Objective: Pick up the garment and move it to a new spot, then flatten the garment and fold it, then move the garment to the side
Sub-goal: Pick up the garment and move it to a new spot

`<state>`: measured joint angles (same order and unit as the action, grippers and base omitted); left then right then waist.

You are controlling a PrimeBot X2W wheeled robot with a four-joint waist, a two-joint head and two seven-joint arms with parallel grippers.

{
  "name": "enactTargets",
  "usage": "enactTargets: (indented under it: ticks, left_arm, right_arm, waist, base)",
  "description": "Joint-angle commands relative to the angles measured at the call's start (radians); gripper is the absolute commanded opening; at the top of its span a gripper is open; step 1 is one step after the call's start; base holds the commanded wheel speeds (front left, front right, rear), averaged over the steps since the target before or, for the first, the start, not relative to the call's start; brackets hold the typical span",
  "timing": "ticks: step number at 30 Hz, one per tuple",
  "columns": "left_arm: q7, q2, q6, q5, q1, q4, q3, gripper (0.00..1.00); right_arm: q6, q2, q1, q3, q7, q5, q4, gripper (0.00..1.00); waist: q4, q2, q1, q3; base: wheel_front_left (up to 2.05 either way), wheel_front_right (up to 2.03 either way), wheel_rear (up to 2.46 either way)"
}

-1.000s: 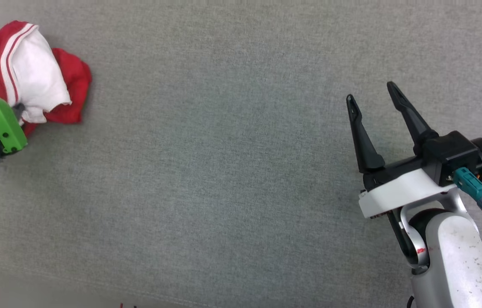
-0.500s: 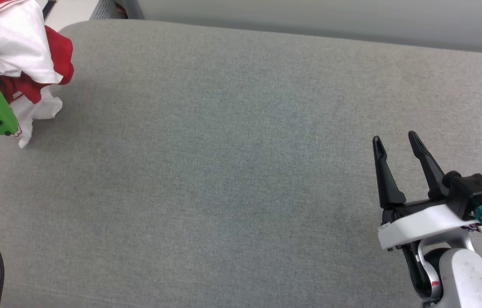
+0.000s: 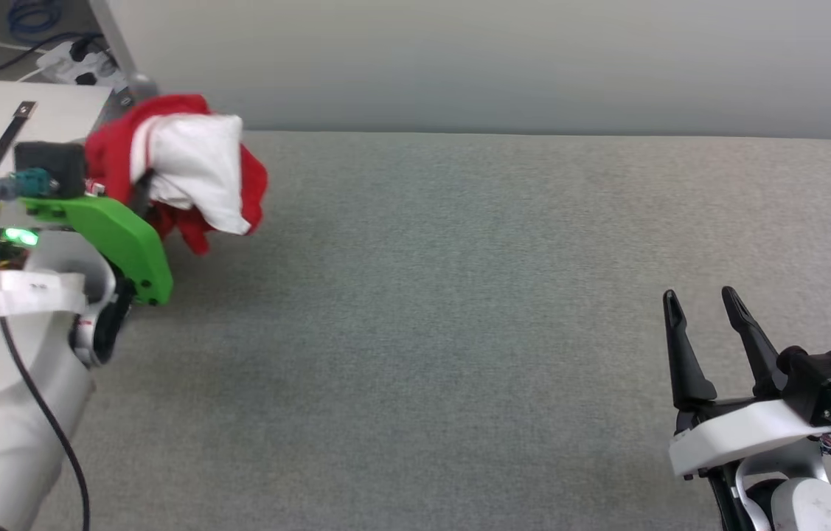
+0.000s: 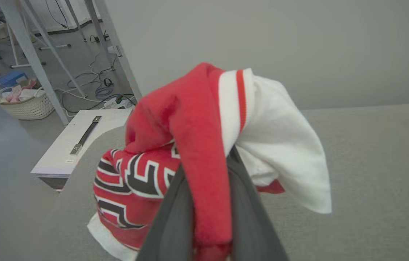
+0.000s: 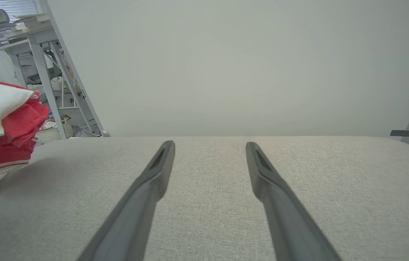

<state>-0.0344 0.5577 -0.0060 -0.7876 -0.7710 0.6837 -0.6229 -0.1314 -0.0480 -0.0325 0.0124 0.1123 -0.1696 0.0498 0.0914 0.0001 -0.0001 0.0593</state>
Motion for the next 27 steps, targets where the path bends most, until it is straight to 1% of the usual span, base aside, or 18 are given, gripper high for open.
enactTargets:
  ticks: [1,6,12,15,18,22,27]
  left_arm:
    - [0.014,-0.016,0.012,-0.006,0.032,-0.045,-0.013,0.00]
    - [0.070,-0.040,0.038,0.004,0.100,-0.196,-0.066,0.00]
    - [0.122,-0.075,0.067,0.031,0.173,-0.352,-0.145,0.00]
    - [0.146,-0.119,0.068,0.035,0.225,-0.398,-0.202,0.00]
    - [0.166,-0.165,0.060,0.043,0.268,-0.408,-0.264,0.00]
    - [0.184,-0.220,0.035,0.056,0.314,-0.395,-0.342,0.00]
    - [0.173,-0.258,0.017,0.069,0.330,-0.366,-0.384,0.00]
  right_arm:
    - [0.001,-0.002,0.017,-0.003,-0.004,-0.002,0.004,1.00]
    - [0.001,-0.002,0.030,-0.010,-0.012,-0.007,0.014,1.00]
    - [0.001,-0.002,0.022,-0.007,-0.013,-0.006,0.027,1.00]
    - [0.001,-0.002,0.013,-0.003,-0.007,-0.011,0.030,1.00]
    - [0.001,-0.002,0.004,-0.001,-0.003,-0.018,0.028,1.00]
    - [0.001,-0.002,-0.002,-0.002,0.005,-0.021,0.023,1.00]
    - [0.001,-0.002,-0.014,-0.012,0.011,-0.023,0.020,1.00]
  waist:
    - [-0.091,-0.0001,0.0001,-0.048]
    - [-0.157,-0.0001,0.0001,-0.047]
    - [-0.222,-0.0001,0.0001,-0.014]
    - [-0.246,-0.0001,0.0001,0.012]
    - [-0.258,-0.0001,0.0001,0.036]
    - [-0.260,-0.0001,0.0001,0.060]
    - [-0.242,-0.0001,0.0001,0.083]
  base:
    - [0.00,0.00,0.00]
    - [0.00,0.00,0.00]
    - [0.00,0.00,0.00]
    - [0.00,0.00,0.00]
    - [0.00,0.00,0.00]
    - [0.00,0.00,0.00]
    - [0.00,0.00,0.00]
